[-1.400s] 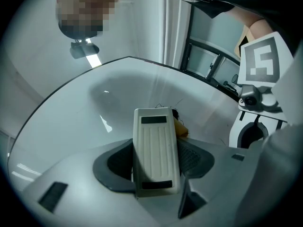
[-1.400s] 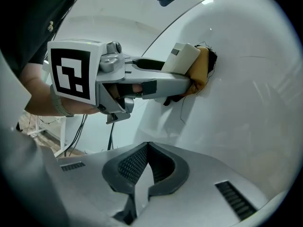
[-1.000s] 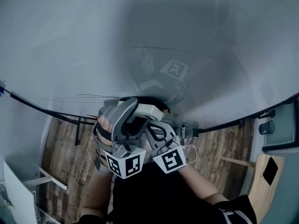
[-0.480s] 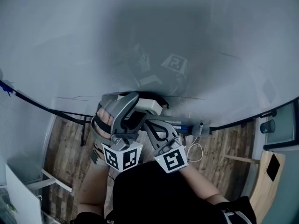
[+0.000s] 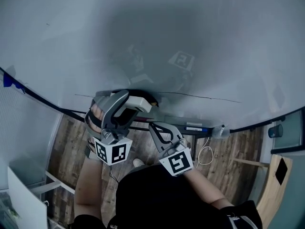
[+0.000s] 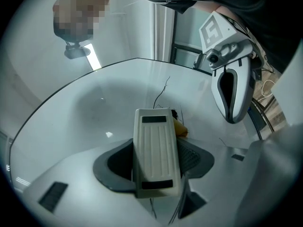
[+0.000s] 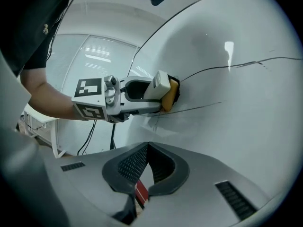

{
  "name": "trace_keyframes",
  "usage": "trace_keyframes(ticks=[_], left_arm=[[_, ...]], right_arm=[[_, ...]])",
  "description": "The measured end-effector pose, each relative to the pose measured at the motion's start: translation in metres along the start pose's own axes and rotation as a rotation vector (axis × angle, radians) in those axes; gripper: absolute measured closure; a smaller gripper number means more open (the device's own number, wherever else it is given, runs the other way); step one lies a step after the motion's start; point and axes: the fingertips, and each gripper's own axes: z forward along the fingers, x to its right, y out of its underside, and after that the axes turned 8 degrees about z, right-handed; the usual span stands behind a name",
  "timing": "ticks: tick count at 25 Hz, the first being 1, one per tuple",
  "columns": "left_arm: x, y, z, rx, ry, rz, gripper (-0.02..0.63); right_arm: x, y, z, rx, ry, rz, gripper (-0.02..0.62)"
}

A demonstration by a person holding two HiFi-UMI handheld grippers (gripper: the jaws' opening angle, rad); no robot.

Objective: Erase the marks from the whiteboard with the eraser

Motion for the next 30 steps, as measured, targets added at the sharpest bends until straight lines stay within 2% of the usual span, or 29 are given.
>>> trace_keyframes(ticks=[10, 19, 25, 30], left_arm=[[0.001, 0.095, -0.062, -0.042, 0.049, 0.049, 0.339], [0.001, 0.204, -0.129, -0.216, 0.070, 0.025, 0.339], [0.004, 0.238, -0.145, -0.320, 0.089, 0.027, 0.339], [0.005, 0.246, -0.149, -0.360, 0.090, 0.007, 0.339]], right_arm=[[-0.036, -0.002, 0.035, -0.034, -0.016, -0.018, 0.569], [-0.058, -0.001, 0.059, -0.083, -0.041, -0.032, 0.569], [-0.055, 0.010, 0.055, -0.098, -0.064, -0.031, 0.569], [-0.056, 0.016, 0.055, -0.102, -0.073, -0.026, 0.569]])
